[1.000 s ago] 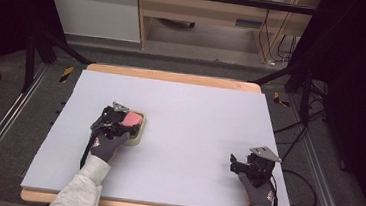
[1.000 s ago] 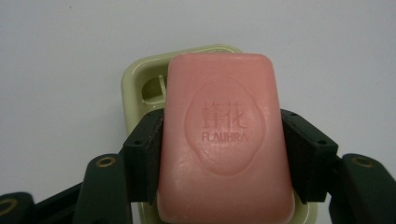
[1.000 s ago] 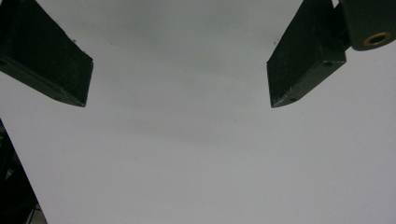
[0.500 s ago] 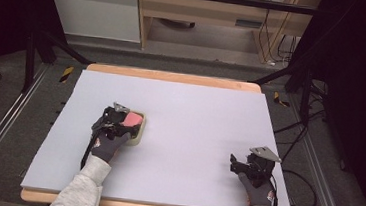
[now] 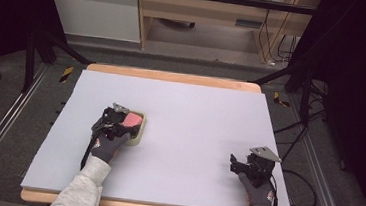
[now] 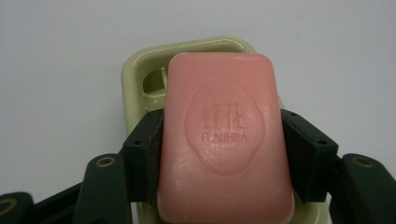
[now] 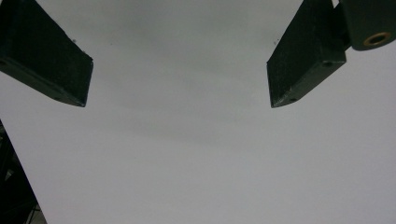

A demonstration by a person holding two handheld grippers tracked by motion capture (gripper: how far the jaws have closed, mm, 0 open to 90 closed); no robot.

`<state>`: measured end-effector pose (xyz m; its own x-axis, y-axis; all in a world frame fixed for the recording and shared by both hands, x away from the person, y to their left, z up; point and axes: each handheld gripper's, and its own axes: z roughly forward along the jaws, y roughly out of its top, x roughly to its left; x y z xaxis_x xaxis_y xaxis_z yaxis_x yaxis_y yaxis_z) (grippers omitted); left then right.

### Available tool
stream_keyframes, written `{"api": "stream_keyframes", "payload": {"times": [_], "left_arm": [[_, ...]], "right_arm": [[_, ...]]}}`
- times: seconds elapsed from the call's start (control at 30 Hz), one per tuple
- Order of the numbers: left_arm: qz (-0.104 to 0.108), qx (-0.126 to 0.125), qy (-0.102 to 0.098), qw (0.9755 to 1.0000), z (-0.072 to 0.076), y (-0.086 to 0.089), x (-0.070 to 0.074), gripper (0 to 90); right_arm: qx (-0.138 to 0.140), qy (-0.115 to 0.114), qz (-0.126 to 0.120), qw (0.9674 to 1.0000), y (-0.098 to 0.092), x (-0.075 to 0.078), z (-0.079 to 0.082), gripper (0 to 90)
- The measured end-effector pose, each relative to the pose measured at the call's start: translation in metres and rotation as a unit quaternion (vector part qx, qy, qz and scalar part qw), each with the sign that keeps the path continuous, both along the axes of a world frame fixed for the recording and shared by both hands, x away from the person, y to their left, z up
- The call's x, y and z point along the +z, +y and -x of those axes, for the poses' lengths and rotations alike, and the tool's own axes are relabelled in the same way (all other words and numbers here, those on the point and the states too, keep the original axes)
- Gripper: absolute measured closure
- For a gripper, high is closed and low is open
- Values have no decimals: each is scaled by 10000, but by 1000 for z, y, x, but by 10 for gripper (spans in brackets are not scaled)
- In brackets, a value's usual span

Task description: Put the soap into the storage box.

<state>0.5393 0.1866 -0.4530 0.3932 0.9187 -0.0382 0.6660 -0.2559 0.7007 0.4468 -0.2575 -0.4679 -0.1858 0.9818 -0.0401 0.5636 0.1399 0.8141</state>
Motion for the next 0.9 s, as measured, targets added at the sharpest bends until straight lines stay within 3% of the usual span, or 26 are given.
{"api": "stream_keyframes", "payload": {"times": [0.3, 0.47, 0.9], "left_arm": [[-28, -5, -22, 10000, 1, -1, -1, 368], [124, -26, -78, 9999, 3, 1, 3, 342], [282, -333, -282, 9986, 18, 7, 22, 278]], "right_arm": [[-3, -1, 2, 10000, 0, 0, 0, 72], [4, -1, 4, 10000, 0, 0, 0, 72], [-14, -23, -9, 10000, 0, 1, 1, 72]]}}
